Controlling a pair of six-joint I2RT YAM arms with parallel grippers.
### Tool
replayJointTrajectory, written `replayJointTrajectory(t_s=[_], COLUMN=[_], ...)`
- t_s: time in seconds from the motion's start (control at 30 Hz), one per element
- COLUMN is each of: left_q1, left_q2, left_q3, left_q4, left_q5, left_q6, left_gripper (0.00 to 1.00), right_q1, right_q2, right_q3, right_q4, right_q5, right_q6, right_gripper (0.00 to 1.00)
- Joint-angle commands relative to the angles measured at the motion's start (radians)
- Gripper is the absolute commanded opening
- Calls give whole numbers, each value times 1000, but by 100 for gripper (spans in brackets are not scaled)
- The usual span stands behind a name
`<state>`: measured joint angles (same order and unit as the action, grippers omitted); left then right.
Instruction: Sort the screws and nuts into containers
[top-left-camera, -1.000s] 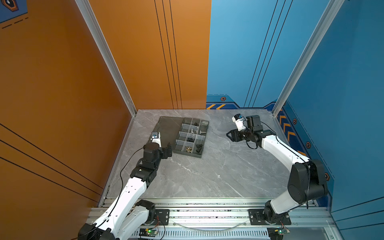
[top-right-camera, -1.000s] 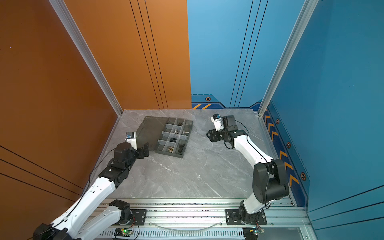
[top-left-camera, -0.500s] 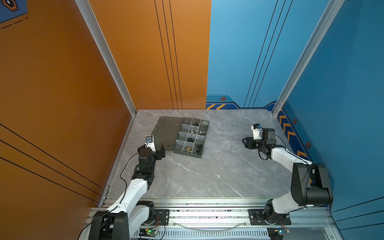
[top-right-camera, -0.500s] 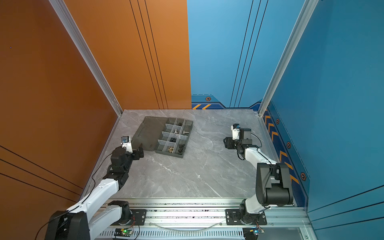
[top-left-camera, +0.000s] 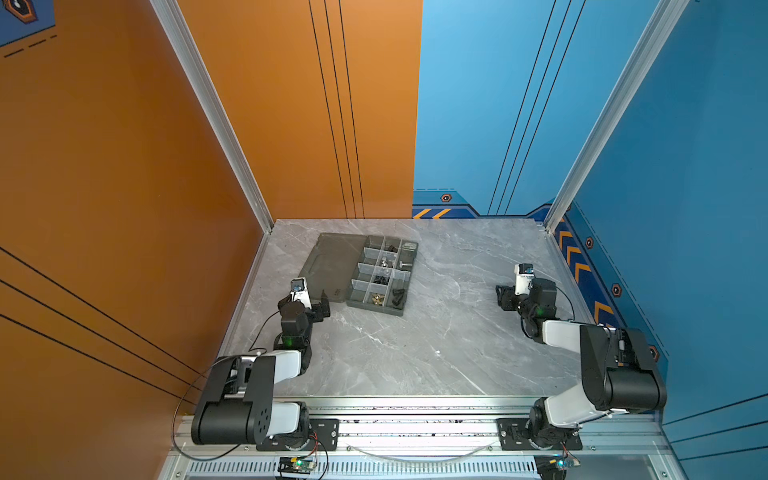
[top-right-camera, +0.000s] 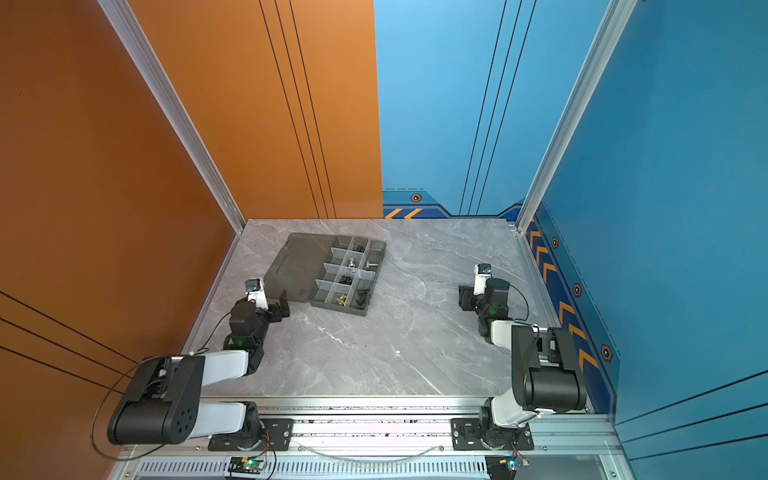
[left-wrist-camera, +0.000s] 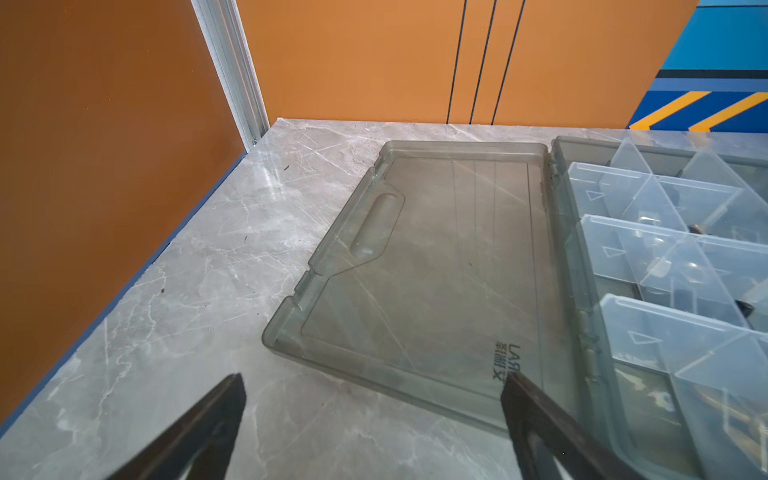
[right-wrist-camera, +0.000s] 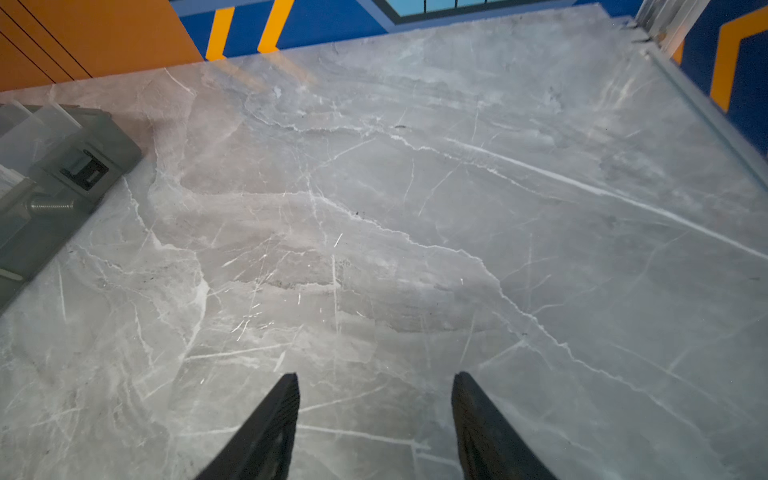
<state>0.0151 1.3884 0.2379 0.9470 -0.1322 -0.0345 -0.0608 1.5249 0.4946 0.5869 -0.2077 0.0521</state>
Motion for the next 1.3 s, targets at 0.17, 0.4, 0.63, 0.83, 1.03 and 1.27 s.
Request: replayJointTrajectory(t_s=[0.17, 0.4, 0.63, 0.83, 1.03, 1.27], left_q1=[3, -10, -30, -28, -38, -50], left_q2=[132, 175, 174, 172, 173, 172], left_q3=[-23, 12, 140, 139, 139, 141], left_q4=[235, 217, -25, -26, -26, -26], left_q5=[5, -4, 13, 10, 5, -16], left_q6=[-18, -5, 32, 27, 37, 48], left_gripper=[98, 98, 98, 98, 98, 98], right_q1=[42, 42, 44, 44, 44, 45], right_q2=[-2, 8, 6, 6, 6, 6], right_q3=[-116, -123, -120, -122, -123, -122], right_q4=[269, 297, 294, 294, 295, 295], right_q5=[105, 113, 122, 123, 123, 124], right_q6=[-28, -22, -21, -21, -21, -21], right_gripper=[70, 84, 100, 100, 100, 100])
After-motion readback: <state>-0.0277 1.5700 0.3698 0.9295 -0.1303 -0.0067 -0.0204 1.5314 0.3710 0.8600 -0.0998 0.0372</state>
